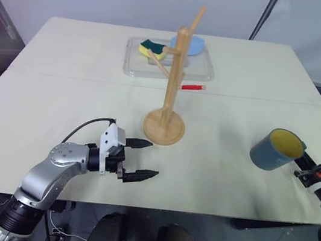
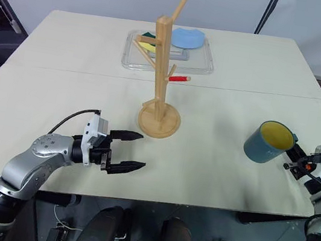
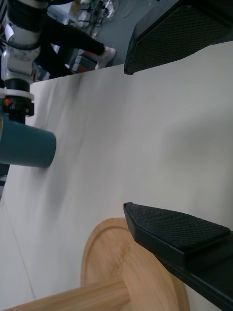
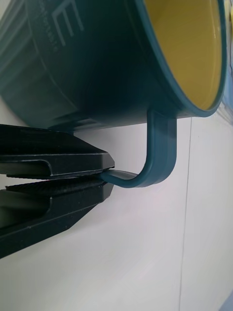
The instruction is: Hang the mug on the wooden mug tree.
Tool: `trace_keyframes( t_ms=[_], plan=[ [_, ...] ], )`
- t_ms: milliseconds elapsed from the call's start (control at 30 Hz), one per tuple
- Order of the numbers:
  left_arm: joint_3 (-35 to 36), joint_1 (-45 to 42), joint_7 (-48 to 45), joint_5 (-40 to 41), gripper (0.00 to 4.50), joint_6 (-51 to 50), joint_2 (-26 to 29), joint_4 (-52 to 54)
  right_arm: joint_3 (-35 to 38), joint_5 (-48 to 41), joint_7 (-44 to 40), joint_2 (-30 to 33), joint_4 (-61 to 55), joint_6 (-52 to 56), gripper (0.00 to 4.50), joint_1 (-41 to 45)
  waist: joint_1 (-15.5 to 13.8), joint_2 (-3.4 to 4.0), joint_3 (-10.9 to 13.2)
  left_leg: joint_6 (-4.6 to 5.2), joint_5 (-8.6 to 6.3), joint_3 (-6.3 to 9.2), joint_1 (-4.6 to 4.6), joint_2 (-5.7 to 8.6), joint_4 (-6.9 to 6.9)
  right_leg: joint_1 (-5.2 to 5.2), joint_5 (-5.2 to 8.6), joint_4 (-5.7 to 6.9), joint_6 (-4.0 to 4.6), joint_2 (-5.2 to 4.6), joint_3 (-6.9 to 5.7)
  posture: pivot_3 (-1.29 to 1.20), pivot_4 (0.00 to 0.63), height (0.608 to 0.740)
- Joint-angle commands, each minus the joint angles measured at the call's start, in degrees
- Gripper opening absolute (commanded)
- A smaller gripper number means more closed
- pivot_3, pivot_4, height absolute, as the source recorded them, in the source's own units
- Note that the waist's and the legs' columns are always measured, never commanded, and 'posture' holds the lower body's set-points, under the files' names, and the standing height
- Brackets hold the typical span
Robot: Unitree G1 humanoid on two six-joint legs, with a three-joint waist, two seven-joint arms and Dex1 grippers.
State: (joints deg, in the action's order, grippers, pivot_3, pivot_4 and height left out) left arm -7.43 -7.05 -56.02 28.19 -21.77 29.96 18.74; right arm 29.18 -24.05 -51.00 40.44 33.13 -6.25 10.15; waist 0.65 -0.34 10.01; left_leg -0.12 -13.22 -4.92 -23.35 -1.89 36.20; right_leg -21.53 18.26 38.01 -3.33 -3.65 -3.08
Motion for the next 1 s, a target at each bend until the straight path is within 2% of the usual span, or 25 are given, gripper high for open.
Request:
trace_keyframes(
  t_ms=[33,300,433,567,800,1000],
  plan=[
    [1.48,0.14,0.15,0.92,4.50,0.61,0.39,1.91,0.39,0.12,1.53,-0.51,-9.69,-2.22,0.02,-3.22,-0.02,0.02,0.00,0.00,0.00,0.00,0.00,0.00,0.00,0.00,0.00,0.00,0.00,0.00,0.00,0.00,0.150,0.740],
    [3.41,-0.53,-0.38,0.45,4.50,1.72,1.32,-0.64,-5.41,5.05,6.24,-0.48,-38.06,-0.75,0.02,-11.39,0.14,0.03,0.02,-0.02,0.00,0.00,0.00,-0.03,-0.01,-0.04,0.00,0.02,-0.01,0.00,0.00,0.00,0.150,0.740],
    [3.77,-1.45,-0.79,0.41,4.50,2.30,1.53,-1.74,-7.30,4.96,8.61,0.10,-47.09,3.70,0.02,-10.35,-0.11,-0.02,0.04,-0.02,0.00,0.01,-0.02,-0.02,0.00,-0.04,0.00,0.00,-0.01,-0.01,0.00,0.00,0.150,0.740],
    [3.94,-2.18,-0.87,0.30,4.50,2.83,1.55,-2.38,-9.57,5.46,7.29,3.28,-52.43,7.10,0.02,-8.53,-0.19,-0.05,0.06,-0.01,0.00,0.01,-0.04,-0.01,0.00,-0.05,0.00,-0.02,-0.01,-0.03,-0.01,0.00,0.150,0.740],
    [6.05,-2.78,-0.50,1.40,4.50,2.41,2.08,-1.93,-15.38,3.22,6.27,10.40,-62.27,19.57,0.02,2.04,0.04,-0.08,0.10,-0.01,0.00,0.02,-0.05,-0.04,-0.03,-0.13,0.01,0.00,0.01,-0.01,-0.01,0.00,0.150,0.740],
    [6.99,-3.01,-0.22,1.42,4.50,2.04,2.34,-1.80,-22.61,6.82,6.97,11.18,-62.71,25.47,0.02,11.52,-0.12,-0.16,0.14,-0.01,-0.01,0.03,-0.13,-0.03,-0.01,-0.15,0.01,-0.03,0.02,-0.06,-0.01,0.00,0.150,0.740]
  ],
)
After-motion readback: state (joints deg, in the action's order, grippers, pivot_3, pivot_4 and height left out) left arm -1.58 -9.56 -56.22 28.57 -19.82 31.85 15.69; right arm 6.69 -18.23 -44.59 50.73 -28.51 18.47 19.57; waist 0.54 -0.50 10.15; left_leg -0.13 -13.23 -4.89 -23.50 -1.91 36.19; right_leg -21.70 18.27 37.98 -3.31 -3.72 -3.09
